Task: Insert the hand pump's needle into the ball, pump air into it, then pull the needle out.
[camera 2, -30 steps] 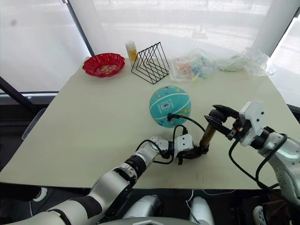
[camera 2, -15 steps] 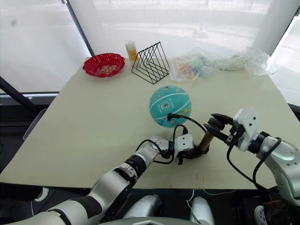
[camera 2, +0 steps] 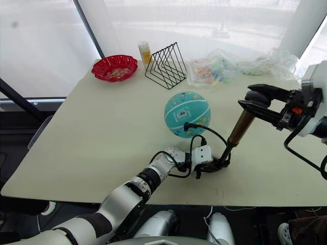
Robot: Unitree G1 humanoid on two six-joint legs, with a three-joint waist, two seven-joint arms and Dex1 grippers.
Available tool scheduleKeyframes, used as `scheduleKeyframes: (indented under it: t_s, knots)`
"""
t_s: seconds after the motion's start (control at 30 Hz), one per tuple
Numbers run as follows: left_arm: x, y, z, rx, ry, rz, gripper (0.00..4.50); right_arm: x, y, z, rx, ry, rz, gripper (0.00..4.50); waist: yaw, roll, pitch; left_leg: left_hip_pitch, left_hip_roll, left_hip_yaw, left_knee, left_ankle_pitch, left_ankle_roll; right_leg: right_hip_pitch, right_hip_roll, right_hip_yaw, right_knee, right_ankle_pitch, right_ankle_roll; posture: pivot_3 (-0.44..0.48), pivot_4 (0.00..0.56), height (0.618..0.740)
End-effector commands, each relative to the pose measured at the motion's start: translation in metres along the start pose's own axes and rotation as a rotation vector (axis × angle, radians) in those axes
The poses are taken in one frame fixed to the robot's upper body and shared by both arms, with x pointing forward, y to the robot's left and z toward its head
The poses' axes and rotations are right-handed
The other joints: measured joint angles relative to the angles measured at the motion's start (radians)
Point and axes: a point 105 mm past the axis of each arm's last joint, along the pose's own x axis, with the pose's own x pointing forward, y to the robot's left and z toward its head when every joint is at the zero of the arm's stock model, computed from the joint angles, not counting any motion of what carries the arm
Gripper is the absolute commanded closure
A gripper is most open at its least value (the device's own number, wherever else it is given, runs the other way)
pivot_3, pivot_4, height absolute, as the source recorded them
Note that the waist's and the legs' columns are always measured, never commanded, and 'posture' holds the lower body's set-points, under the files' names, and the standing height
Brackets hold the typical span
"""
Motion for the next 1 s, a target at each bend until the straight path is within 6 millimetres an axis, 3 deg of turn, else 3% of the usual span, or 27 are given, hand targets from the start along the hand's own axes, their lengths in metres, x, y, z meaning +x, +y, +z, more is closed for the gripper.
scheduleKeyframes:
  t_s: [0.03,0.27,0.5,0.63,0.7,1.0]
  knots:
    - [-0.009,-0.043,-0.074,-0.163,0.263,-0.096,3.43,-0.004,-0.002,0.008,-0.128,-0.027,-0.072,2.60,0.001,0.000,0.000,0.000,0.000,0.000,0.000,0.000,0.000,0.000,0.000,0.000,0.000,0.000,0.000,0.000,0.150,0.740]
    - [-0.006,-0.046,-0.073,-0.170,0.257,-0.098,3.43,0.013,0.029,-0.077,0.058,0.062,-0.044,2.60,-0.005,-0.012,-0.009,0.004,0.000,-0.002,-0.001,0.000,0.000,0.002,0.001,0.000,0.001,0.000,0.000,0.000,0.150,0.740]
    - [-0.004,-0.046,-0.072,-0.156,0.255,-0.099,3.43,0.020,0.041,-0.138,0.112,0.106,-0.097,2.60,-0.005,-0.010,-0.015,0.007,0.000,-0.006,-0.002,0.000,0.000,0.003,0.003,-0.001,0.001,0.000,0.000,0.000,0.150,0.740]
    - [-0.004,-0.046,-0.071,-0.162,0.251,-0.094,3.43,0.025,0.047,-0.157,0.111,0.114,-0.116,2.60,-0.005,-0.010,-0.016,0.008,0.000,-0.006,-0.002,0.000,0.000,0.003,0.003,0.000,0.001,0.000,0.000,0.000,0.150,0.740]
    - [-0.004,-0.045,-0.071,-0.163,0.250,-0.090,3.43,0.028,0.048,-0.151,0.101,0.094,-0.106,2.60,-0.005,-0.009,-0.016,0.008,0.000,-0.006,-0.002,0.000,0.000,0.004,0.004,0.000,0.001,0.000,0.000,0.000,0.150,0.740]
    - [-0.004,-0.047,-0.072,-0.166,0.249,-0.094,3.43,0.009,0.011,-0.061,0.017,-0.034,-0.073,2.60,0.004,0.000,-0.009,0.004,-0.001,-0.007,-0.001,0.000,0.000,0.002,0.003,0.000,0.000,0.000,0.000,0.000,0.150,0.740]
